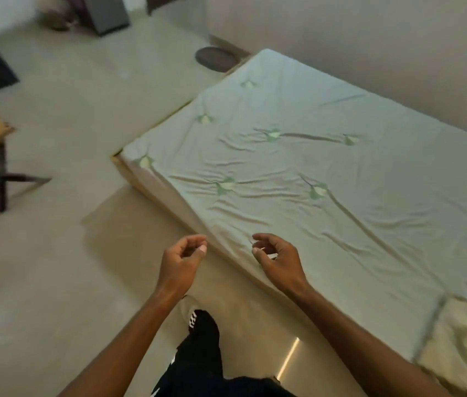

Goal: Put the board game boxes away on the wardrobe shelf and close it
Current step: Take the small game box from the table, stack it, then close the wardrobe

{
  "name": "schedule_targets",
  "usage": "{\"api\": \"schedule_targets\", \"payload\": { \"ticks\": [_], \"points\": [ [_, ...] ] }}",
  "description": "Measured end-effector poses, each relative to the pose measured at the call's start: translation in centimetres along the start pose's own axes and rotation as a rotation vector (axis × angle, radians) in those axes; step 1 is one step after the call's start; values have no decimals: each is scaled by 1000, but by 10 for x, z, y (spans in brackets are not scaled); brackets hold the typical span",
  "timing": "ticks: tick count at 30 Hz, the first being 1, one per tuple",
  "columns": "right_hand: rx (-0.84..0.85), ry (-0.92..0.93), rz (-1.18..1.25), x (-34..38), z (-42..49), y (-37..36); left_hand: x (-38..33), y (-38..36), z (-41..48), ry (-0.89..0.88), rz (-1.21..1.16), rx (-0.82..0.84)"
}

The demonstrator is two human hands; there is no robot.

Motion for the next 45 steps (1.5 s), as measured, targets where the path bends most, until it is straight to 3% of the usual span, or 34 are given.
{"api": "schedule_targets", "payload": {
  "ticks": [10,17,36,45],
  "points": [
    [276,191,-46,129,190,-205,-25,216,147,41,-137,-378],
    [448,286,-94,203,307,-340,-29,332,237,62,-207,-557],
    [762,497,-142,456,643,-721,-86,692,556,82,-243,-887],
    [800,534,-184,579,785,-949,-79,927,721,110,-303,-905]
  ]
}}
Point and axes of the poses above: each hand's wrist, its own z-axis towards the middle knuckle, its own y-axis out of the back of the hand, x = y × z, the point moved 3 cm from there along z, towards the middle knuckle, and after that the axes turned 4 degrees about y, right-handed, at the moved point
